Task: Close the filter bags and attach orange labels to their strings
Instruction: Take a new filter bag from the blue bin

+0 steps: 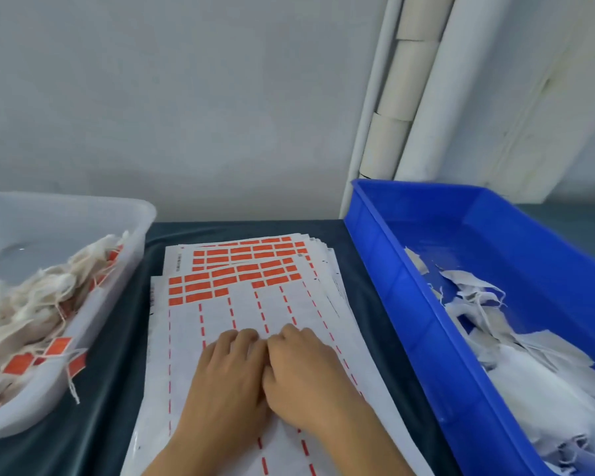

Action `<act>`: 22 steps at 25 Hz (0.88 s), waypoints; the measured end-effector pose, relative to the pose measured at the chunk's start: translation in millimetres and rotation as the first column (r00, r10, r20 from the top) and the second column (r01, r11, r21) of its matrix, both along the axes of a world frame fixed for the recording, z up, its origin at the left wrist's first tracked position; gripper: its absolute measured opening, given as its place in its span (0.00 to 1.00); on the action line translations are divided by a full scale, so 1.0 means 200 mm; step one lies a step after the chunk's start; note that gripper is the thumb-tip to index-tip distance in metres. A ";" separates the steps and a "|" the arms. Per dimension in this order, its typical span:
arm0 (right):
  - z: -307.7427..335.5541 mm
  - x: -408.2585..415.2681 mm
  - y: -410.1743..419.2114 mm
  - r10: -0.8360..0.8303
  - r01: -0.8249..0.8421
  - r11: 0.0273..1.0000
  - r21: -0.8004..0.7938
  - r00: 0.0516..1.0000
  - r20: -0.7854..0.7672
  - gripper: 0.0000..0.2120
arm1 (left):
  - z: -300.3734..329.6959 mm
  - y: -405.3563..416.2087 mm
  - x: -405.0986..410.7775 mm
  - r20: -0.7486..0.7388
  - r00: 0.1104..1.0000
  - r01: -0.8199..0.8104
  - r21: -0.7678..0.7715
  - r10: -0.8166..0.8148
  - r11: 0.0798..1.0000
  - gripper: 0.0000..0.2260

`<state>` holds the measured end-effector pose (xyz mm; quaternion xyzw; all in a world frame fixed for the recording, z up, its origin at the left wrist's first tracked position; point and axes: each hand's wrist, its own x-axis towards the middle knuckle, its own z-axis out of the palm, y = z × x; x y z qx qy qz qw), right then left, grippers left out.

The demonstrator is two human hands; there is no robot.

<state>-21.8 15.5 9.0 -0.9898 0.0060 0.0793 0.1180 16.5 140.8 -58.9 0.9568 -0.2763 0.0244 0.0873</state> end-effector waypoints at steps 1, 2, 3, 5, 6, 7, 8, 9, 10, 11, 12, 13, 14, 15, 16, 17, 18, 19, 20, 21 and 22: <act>-0.01 0.01 0.00 0.009 -0.009 1.000 -0.017 1.000 0.006 0.15 | 0.00 0.01 0.00 -0.003 1.000 -0.002 -0.016 0.002 1.000 0.16; -0.01 0.02 0.00 0.023 -0.023 0.999 -0.030 1.000 0.002 0.15 | 0.00 0.01 0.00 0.001 1.000 0.001 -0.023 -0.001 1.000 0.16; -0.01 0.03 -0.01 0.038 -0.038 0.998 -0.043 0.999 -0.013 0.15 | 0.00 0.02 0.00 0.016 1.000 0.007 -0.017 -0.007 1.000 0.15; 0.02 0.06 -0.04 0.049 -0.050 0.998 -0.028 0.997 -0.061 0.13 | 0.01 0.02 0.00 0.057 0.998 0.034 0.001 -0.034 0.999 0.14; 0.05 0.08 -0.07 0.044 -0.045 0.999 -0.001 0.996 -0.080 0.12 | 0.01 0.02 0.00 0.063 0.997 0.046 0.006 -0.046 0.999 0.14; 0.09 0.10 -0.11 0.033 -0.030 0.999 0.030 0.995 -0.090 0.11 | 0.01 0.01 0.00 0.053 0.998 0.046 0.021 -0.047 0.999 0.16; 0.14 0.13 -0.16 0.015 -0.010 0.999 0.053 0.996 -0.083 0.12 | 0.01 0.01 0.01 0.025 0.999 0.046 0.044 -0.047 0.998 0.19; 0.20 0.15 -0.22 -0.008 0.011 0.998 0.059 0.999 -0.053 0.12 | 0.01 0.00 0.02 0.004 0.998 0.059 0.052 -0.059 0.997 0.21; 0.26 0.18 -0.28 -0.035 0.035 0.998 0.051 0.999 -0.003 0.12 | 0.01 0.00 0.04 -0.004 0.997 0.083 0.042 -0.083 0.996 0.23; 0.32 0.21 -0.36 -0.071 0.068 0.997 0.037 0.996 0.063 0.12 | 0.00 0.00 0.06 -0.007 0.994 0.106 0.024 -0.106 0.994 0.24; 0.37 0.22 -0.43 -0.115 0.112 0.993 0.028 0.984 0.135 0.11 | 0.00 0.01 0.07 -0.012 0.992 0.124 0.011 -0.124 0.992 0.24; 0.42 0.23 -0.52 -0.162 0.161 0.987 0.023 0.964 0.209 0.10 | 0.00 0.02 0.08 -0.014 0.991 0.137 0.003 -0.137 0.991 0.24; 0.45 0.24 -0.60 -0.212 0.214 0.976 0.023 0.936 0.282 0.09 | 0.00 0.03 0.09 -0.019 0.990 0.142 -0.004 -0.142 0.990 0.24; 0.47 0.24 -0.69 -0.270 0.276 0.961 0.032 0.899 0.346 0.08 | -0.01 0.04 0.09 -0.023 0.990 0.140 -0.013 -0.140 0.990 0.24; 0.47 0.25 -0.78 -0.336 0.344 0.938 0.051 0.857 0.390 0.08 | -0.02 0.04 0.09 -0.027 0.990 0.137 -0.022 -0.137 0.990 0.24; 0.45 0.25 -0.87 -0.405 0.410 0.909 0.079 0.821 0.403 0.08 | -0.02 0.05 0.09 -0.031 0.990 0.136 -0.032 -0.137 0.990 0.24; 0.42 0.25 -0.96 -0.469 0.465 0.878 0.109 0.797 0.381 0.09 | -0.03 0.05 0.09 -0.037 0.990 0.137 -0.037 -0.138 0.990 0.24; 0.38 0.25 -1.02 -0.520 0.505 0.852 0.135 0.792 0.320 0.11 | -0.03 0.05 0.08 -0.045 0.989 0.137 -0.039 -0.139 0.990 0.24; 0.33 0.24 -1.08 -0.547 0.526 0.837 0.151 0.805 0.229 0.13 | -0.04 0.05 0.08 -0.055 0.989 0.135 -0.041 -0.138 0.990 0.24; 0.29 0.24 -1.12 -0.549 0.530 0.834 0.152 0.826 0.131 0.17 | -0.04 0.05 0.08 -0.064 0.989 0.133 -0.043 -0.135 0.990 0.24; 0.24 0.24 -1.15 -0.538 0.527 0.838 0.144 0.842 0.048 0.19 | -0.04 0.05 0.08 -0.069 0.989 0.129 -0.047 -0.132 0.991 0.25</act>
